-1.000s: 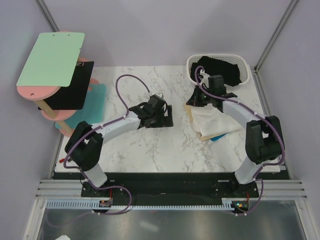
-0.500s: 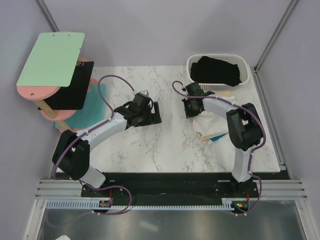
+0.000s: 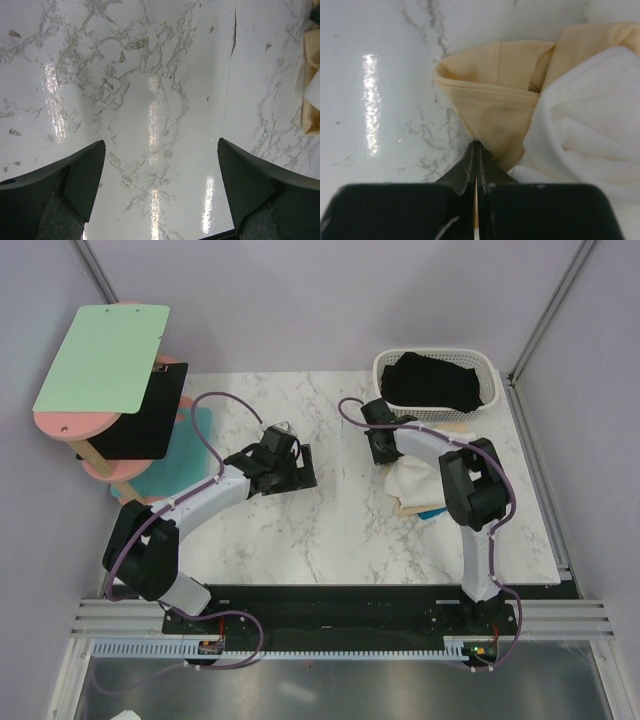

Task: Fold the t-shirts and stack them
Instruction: Put the neatly folded tshirt into the corner of the board with the right arm

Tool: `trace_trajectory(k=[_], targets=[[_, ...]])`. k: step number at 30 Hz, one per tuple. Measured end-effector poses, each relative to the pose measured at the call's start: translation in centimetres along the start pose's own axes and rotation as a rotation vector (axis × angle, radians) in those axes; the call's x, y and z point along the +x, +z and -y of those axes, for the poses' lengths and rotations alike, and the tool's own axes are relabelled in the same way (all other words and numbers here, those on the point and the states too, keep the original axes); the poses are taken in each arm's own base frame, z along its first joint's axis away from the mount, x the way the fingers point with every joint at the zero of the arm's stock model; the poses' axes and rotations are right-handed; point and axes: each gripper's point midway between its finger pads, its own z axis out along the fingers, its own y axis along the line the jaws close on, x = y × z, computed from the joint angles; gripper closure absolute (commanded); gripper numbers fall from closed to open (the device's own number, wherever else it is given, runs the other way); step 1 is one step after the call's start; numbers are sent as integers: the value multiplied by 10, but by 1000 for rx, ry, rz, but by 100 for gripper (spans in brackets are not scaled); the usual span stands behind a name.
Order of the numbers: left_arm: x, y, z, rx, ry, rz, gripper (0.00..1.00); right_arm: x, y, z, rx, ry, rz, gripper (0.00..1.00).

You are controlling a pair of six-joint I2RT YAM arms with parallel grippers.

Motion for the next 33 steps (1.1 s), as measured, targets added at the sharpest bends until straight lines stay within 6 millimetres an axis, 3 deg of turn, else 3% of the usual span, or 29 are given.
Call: trace_trajectory(k=[7,14,19,23,26,27,29,30,32,33], targets=[[-1,0,-3,-5,-3,-1,0,-3,8,44,136,57,4,100],[-1,0,-3,-5,-2,-1,0,7,14,117,287,161,-20,100],[-1,0,-3,-6,4,-1,0,16,12,134,313,187,-34,100],[0,1,-5,-9,10,-3,0,20,5,121,294,155,-34,100],[1,1,-8,-14,16,-4,0,21,-7,93,242,98,-17,83],[2,1,-9,-16,19,-4,0,19,-14,79,211,74,-1,66],[3,0,-12,-24,25,0,0,11,-29,54,145,45,46,47],[3,-1,-14,-29,29,4,0,6,-39,38,97,27,79,30],[3,-6,-17,-34,37,16,0,-7,-64,8,-14,2,160,18],[2,-8,-19,-35,40,25,0,-12,-74,-1,-54,11,192,6]])
